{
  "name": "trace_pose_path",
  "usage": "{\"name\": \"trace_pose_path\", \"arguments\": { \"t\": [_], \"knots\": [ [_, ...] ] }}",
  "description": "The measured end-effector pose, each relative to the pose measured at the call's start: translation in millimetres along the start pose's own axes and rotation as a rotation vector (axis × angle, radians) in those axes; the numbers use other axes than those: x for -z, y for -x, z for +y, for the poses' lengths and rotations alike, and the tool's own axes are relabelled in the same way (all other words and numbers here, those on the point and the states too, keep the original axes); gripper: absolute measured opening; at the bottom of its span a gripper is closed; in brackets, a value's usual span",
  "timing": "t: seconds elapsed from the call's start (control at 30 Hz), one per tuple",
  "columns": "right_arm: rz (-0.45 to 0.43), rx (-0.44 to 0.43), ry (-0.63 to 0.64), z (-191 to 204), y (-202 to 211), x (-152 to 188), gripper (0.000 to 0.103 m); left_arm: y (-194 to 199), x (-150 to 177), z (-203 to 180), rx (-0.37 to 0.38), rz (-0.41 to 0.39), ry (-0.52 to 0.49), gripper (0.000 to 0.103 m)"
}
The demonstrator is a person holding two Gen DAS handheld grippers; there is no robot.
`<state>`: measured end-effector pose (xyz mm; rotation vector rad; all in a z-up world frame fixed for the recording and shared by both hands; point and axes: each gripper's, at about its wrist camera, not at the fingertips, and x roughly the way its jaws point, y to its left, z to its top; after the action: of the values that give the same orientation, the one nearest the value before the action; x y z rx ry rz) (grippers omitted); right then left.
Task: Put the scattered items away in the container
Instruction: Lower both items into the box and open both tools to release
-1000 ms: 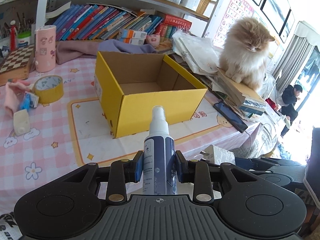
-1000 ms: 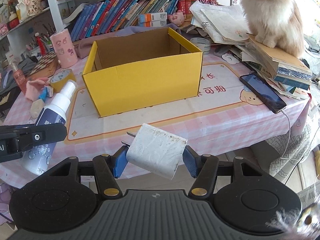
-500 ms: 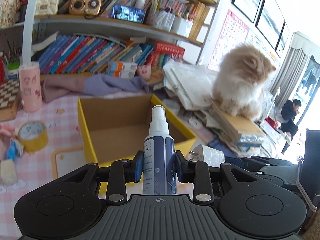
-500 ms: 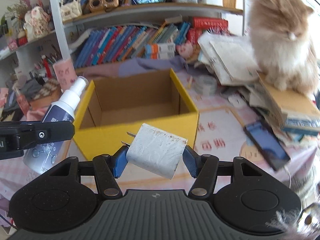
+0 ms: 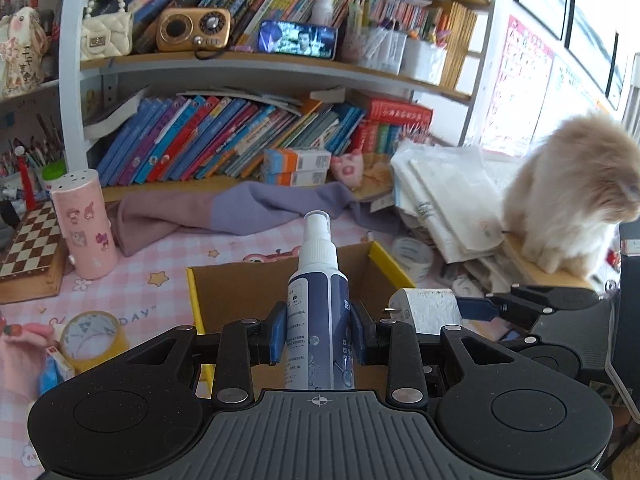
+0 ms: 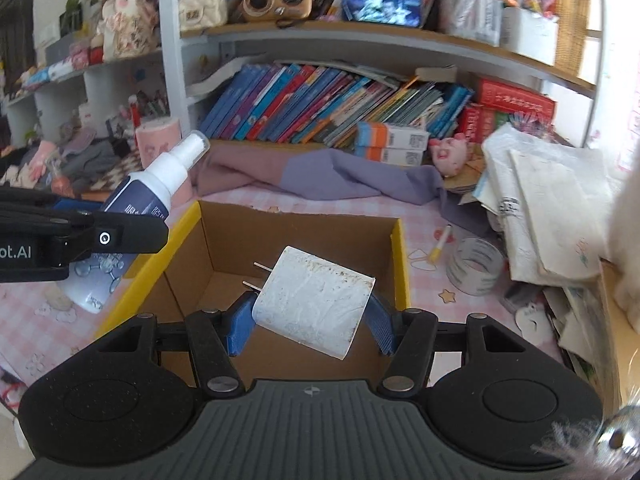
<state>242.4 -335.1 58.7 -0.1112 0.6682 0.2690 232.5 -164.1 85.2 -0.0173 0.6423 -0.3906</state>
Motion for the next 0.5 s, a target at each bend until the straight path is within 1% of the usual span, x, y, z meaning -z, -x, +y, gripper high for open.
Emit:
{"name": "trace_pose_path", "arguments": {
  "t": [0.23, 0.4, 0.5],
  "knots": [
    [0.115, -0.028, 0.163, -4.7, -58.9, -2.2, 0.057, -54.5, -2.3, 6.3, -0.065, 0.107, -0.048, 0.031],
    [0.173, -0.057, 0.275, 2.8, -86.3, -2.2, 0.057, -87.9, -0.8, 5.4, -0.092, 0.175, -0.095, 0.031],
    [0.205, -0.067, 0.318, 4.0, -98.3, -4.8, 0.057, -104.3, -2.0, 4.4, -0.1, 0.208, -0.124, 0.031]
  ]
}}
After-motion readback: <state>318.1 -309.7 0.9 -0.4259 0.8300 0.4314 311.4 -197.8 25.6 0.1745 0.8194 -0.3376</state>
